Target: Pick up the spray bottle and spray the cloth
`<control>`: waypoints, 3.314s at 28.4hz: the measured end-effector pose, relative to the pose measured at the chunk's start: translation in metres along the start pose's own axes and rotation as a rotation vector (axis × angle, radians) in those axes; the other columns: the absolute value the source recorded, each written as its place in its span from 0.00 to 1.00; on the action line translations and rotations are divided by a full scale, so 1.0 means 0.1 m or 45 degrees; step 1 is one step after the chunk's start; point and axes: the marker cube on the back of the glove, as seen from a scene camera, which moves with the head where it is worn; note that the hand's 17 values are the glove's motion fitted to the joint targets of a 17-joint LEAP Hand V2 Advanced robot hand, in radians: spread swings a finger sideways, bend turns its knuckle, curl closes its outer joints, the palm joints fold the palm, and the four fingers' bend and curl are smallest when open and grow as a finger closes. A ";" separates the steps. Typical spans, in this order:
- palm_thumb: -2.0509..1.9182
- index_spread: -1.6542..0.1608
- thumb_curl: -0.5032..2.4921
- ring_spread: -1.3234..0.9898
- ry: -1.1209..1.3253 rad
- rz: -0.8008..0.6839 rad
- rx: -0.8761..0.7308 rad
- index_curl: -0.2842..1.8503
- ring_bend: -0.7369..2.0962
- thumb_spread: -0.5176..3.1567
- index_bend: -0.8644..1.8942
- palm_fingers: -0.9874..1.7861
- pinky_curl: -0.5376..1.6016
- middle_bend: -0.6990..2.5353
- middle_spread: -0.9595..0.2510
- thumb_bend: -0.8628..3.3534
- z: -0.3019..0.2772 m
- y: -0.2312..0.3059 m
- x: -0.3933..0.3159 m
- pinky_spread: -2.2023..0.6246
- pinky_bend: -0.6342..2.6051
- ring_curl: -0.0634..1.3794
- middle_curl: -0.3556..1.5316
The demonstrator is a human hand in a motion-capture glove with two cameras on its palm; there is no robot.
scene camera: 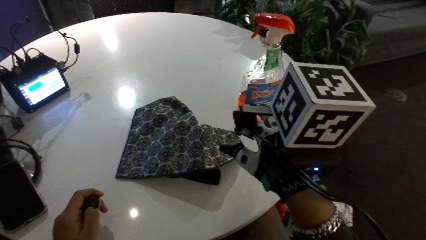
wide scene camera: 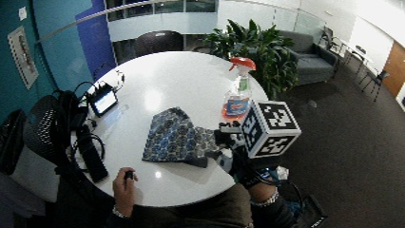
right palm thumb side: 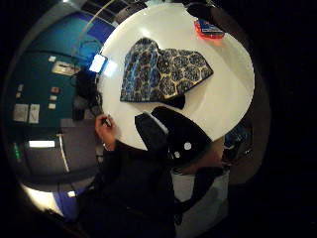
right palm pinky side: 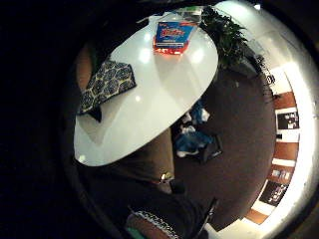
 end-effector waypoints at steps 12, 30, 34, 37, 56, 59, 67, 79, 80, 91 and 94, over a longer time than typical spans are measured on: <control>0.63 0.68 0.24 0.57 -0.053 0.344 0.162 0.28 0.37 0.45 0.38 0.53 0.36 0.26 0.79 0.20 -0.12 -0.76 0.42 0.87 0.25 0.22 0.33; 0.65 0.71 0.25 0.57 -0.265 0.614 0.297 0.27 0.42 0.46 0.36 0.53 0.40 0.26 0.79 0.20 -0.19 -1.53 0.83 0.86 0.29 0.27 0.32; 0.65 0.71 0.25 0.57 -0.427 0.622 0.380 0.27 0.43 0.47 0.36 0.54 0.40 0.26 0.79 0.20 -0.08 -1.61 0.90 0.86 0.29 0.27 0.32; 0.65 0.71 0.25 0.57 -0.587 0.598 0.496 0.26 0.43 0.47 0.36 0.58 0.40 0.30 0.78 0.20 -0.05 -1.68 0.93 0.86 0.28 0.27 0.34; 0.72 0.75 0.28 0.52 -1.135 0.472 0.874 0.31 0.42 0.44 0.42 0.76 0.36 0.37 0.68 0.21 -0.04 -2.03 1.05 0.82 0.22 0.29 0.41; 0.73 0.76 0.29 0.51 -1.143 0.418 0.937 0.32 0.43 0.41 0.42 0.77 0.37 0.34 0.66 0.21 -0.03 -2.10 1.01 0.80 0.25 0.31 0.41; 0.73 0.76 0.31 0.49 -1.008 0.417 1.102 0.32 0.46 0.38 0.38 0.86 0.42 0.35 0.62 0.20 -0.05 -2.11 0.97 0.70 0.35 0.34 0.42; 0.73 0.76 0.34 0.48 -0.840 0.224 1.064 0.34 0.50 0.35 0.39 0.87 0.44 0.37 0.61 0.20 -0.21 -2.12 0.94 0.67 0.35 0.36 0.44; 0.73 0.76 0.34 0.48 -0.803 0.174 1.055 0.34 0.50 0.34 0.39 0.87 0.44 0.37 0.61 0.20 -0.27 -2.13 0.91 0.67 0.35 0.36 0.44; 0.73 0.76 0.36 0.48 -0.351 -0.153 0.984 0.36 0.51 0.32 0.39 0.87 0.44 0.38 0.61 0.20 -0.84 -2.20 0.72 0.66 0.36 0.36 0.45; 0.73 0.75 0.37 0.48 -0.274 -0.192 0.976 0.37 0.51 0.31 0.39 0.87 0.44 0.38 0.60 0.20 -0.97 -2.15 0.65 0.66 0.36 0.36 0.45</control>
